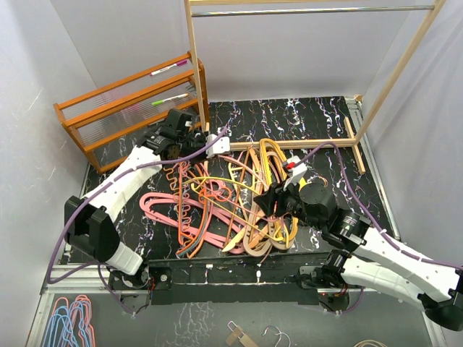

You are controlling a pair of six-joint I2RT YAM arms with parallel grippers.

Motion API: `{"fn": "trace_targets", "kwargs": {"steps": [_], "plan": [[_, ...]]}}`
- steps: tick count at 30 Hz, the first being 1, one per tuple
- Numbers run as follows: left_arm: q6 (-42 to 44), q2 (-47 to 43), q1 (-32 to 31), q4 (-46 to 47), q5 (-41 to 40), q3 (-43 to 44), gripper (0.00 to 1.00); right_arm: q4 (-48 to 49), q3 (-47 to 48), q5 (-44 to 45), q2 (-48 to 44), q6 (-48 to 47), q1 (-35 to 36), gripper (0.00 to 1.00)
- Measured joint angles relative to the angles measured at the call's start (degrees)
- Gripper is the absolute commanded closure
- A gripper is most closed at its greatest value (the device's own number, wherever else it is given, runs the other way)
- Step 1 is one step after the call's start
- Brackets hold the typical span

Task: Organize the hangers
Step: Pick up the hanger at the center of the board.

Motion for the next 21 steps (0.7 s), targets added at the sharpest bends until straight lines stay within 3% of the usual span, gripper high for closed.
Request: {"fn": "trace_targets", "kwargs": {"steps": [3,5,6,9,13,17,21], "plan": [[0.13,-1.75,0.33,1.66,-0.26,-2.14,1.0,1.2,-1.16,-0.85,-1.01,1.09,-0.66,0.91],[0.24,-3.17,0.35,3.41,-0.72,-4.2,1.0,2.29,-1.88,-0.81,-1.77,2.29,-1.25,0.92],[0.17,-3.8,0.33,4.33,-0.96,-5.05,0.95,2.73,-2.14,-1.14,-2.05,2.89,-1.49,0.92],[-1.44,-4.24,0.26,7.08,-2.34,-5.49,0.28,4.13,-2.71,-1.27,-2.12,3.87,-1.68,0.92],[-9.92,-2.99,0.35,6.75,-8.39,-0.96,0.04,4.63,-3.34,-0.87,-2.01,4.87,-1.22,0.92],[-18.88,1.07,0.37,-1.57,-13.62,16.76,0.03,4.2,-1.95,4.63,-1.57,4.63,-1.2,0.92],[-24.04,-0.5,0.55,-7.72,-18.05,30.51,0.03,-2.58,4.66,10.8,2.03,-0.24,-1.11,0.92]]}}
